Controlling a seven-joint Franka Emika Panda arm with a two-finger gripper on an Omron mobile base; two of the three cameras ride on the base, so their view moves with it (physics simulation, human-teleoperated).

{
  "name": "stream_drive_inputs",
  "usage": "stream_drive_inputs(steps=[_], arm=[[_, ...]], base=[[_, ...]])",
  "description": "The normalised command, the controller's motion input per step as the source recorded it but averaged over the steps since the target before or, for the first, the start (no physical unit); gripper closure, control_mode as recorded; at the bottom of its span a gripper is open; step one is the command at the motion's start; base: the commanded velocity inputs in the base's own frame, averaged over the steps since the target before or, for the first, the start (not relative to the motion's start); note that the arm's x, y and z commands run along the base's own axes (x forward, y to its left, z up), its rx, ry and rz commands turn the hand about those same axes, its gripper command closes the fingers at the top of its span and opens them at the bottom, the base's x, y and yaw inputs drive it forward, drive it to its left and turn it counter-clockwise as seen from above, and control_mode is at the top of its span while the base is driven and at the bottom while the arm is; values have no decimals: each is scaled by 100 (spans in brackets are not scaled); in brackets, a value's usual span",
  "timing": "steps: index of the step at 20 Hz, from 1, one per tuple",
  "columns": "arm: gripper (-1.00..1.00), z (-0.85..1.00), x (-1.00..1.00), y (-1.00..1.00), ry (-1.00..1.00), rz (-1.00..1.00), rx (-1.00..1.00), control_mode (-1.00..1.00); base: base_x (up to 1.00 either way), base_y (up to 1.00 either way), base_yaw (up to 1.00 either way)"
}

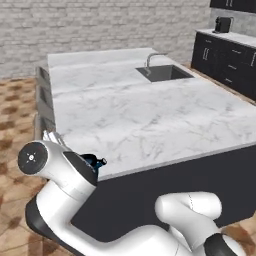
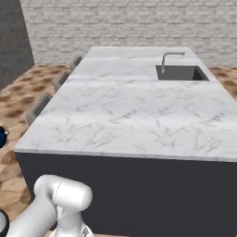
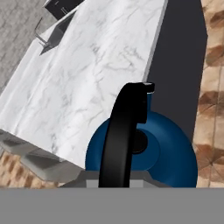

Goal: The kettle is done boiling. Turn off the stove, then wait for 300 timesteps before moving the kettle to the dining table.

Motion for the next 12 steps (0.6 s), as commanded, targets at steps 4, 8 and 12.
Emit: stream_drive_inputs(steps=[4,8,12], arm=[[100,0,0,0,0,0,0,100],[100,0,0,0,0,0,0,100],[100,0,0,0,0,0,0,100]], base=[[20,73,-45],[17,63,-40],[18,55,-31]])
